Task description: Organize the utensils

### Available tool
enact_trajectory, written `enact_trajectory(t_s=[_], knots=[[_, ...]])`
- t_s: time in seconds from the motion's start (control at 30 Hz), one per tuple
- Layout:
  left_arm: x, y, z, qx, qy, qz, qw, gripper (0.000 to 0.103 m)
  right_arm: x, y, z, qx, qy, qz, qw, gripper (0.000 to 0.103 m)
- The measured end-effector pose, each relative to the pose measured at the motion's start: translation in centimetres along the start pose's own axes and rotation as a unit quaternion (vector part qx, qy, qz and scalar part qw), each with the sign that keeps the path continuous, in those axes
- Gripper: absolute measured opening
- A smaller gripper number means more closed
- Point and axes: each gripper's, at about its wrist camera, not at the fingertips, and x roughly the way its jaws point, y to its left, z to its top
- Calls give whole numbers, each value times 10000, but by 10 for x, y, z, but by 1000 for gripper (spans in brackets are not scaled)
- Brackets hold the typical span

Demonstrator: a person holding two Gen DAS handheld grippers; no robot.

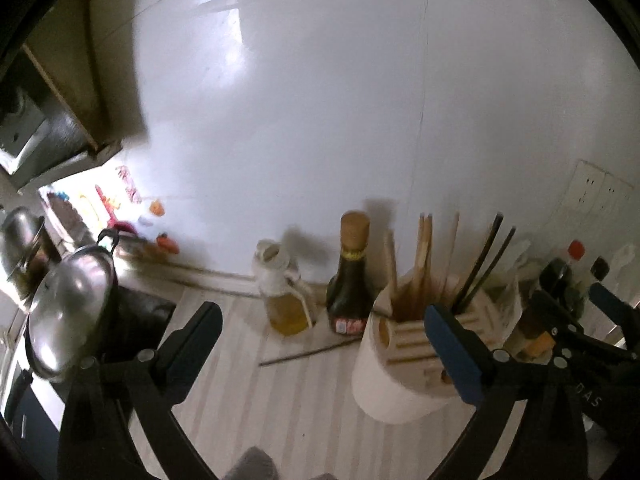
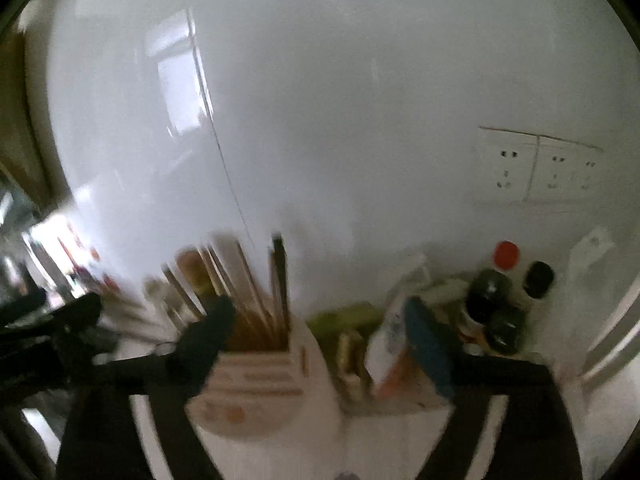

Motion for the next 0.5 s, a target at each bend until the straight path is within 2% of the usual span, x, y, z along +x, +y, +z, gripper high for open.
enact_trajectory(t_s=[0.17, 0.5], knots=[[-3, -4, -14, -42, 37, 122, 9999, 103, -3, -2, -18, -222, 263, -275, 9990, 102], [-29, -5, -32, -204, -46, 141, 9997, 103, -32, -4, -25, -440, 150, -434, 9980, 103]])
